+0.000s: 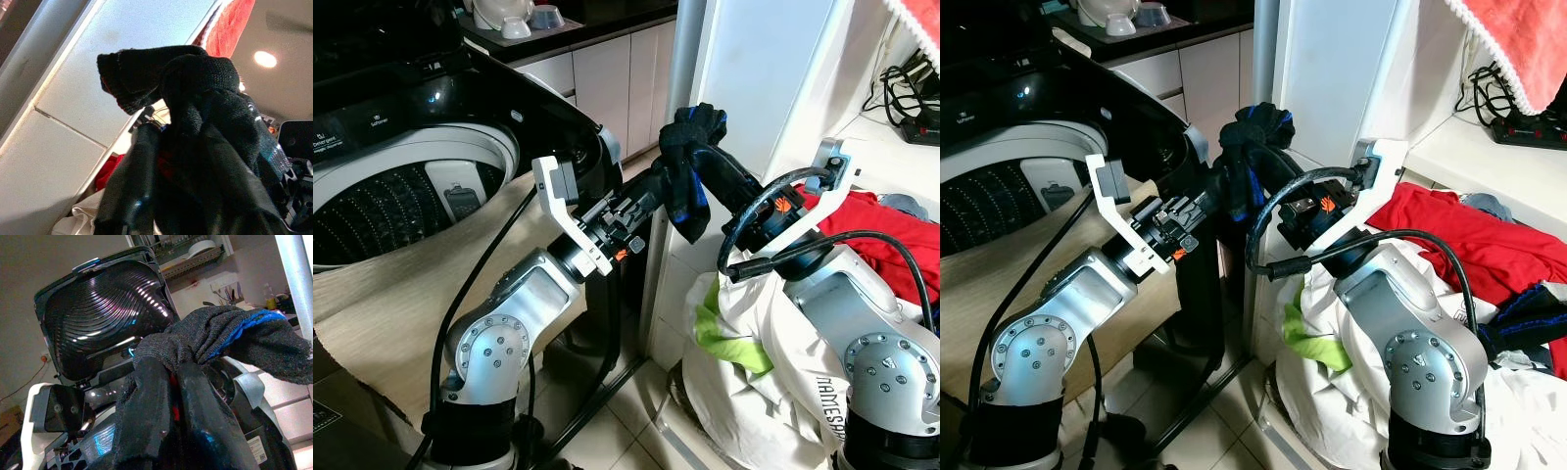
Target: Clothes washing
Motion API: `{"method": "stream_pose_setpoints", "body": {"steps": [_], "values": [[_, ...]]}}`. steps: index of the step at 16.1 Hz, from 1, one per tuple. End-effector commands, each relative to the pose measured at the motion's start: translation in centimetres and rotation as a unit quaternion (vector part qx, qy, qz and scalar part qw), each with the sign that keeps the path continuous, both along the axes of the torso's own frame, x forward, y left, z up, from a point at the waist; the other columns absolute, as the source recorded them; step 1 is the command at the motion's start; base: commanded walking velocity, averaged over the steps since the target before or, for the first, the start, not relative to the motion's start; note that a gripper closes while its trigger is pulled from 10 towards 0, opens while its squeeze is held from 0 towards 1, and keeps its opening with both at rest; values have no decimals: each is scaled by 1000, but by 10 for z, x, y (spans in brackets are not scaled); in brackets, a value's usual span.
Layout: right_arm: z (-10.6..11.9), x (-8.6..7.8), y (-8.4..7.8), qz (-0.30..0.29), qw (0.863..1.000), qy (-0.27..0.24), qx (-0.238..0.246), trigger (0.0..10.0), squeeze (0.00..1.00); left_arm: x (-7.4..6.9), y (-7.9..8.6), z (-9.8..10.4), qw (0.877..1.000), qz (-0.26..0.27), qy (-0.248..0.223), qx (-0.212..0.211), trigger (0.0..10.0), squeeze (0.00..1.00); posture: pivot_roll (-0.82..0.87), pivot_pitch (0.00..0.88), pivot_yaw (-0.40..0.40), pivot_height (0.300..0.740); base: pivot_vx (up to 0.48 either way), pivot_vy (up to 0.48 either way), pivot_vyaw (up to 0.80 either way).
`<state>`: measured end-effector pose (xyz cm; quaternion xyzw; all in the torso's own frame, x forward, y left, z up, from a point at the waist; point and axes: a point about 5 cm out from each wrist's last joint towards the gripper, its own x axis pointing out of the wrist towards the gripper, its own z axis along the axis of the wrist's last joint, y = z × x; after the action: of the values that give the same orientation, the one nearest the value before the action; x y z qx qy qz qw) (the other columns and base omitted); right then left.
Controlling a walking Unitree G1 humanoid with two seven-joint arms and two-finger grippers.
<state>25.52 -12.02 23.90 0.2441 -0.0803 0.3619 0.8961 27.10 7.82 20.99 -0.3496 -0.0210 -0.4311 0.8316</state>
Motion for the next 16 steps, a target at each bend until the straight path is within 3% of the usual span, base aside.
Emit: {"method": "stream_pose_setpoints", "body": {"steps": [1,3,6,12,13,14,16], "values": [[3,-1,3,6,1000,-9,-1,0,0,-3,-1,0,1000,-7,-1,-2,0,0,-86,0,22,740,0,0,0],[3,-1,3,5,1000,-9,-1,0,0,-4,1,3,1000,-4,-3,-22,0,0,-88,0,23,740,0,0,0],[3,-1,2,3,1000,-9,-1,0,0,-4,12,15,994,-3,-9,-106,0,0,-89,0,22,740,0,0,0],[4,1,4,3,1000,-15,-4,0,0,-8,10,13,995,-21,-7,-100,0,0,-85,0,19,740,0,0,0],[4,1,4,-2,1000,-17,-7,3608,502,-8,10,13,995,-20,-8,-97,0,0,-85,0,19,740,0,0,0],[4,1,4,-4,1000,-17,-7,10000,1000,-8,11,13,995,-18,-7,-98,0,0,-83,0,19,740,0,0,0],[4,0,4,7,1000,-18,-3,10000,1000,-6,14,14,995,-10,-9,-100,0,0,-82,0,19,740,0,0,0]]}}
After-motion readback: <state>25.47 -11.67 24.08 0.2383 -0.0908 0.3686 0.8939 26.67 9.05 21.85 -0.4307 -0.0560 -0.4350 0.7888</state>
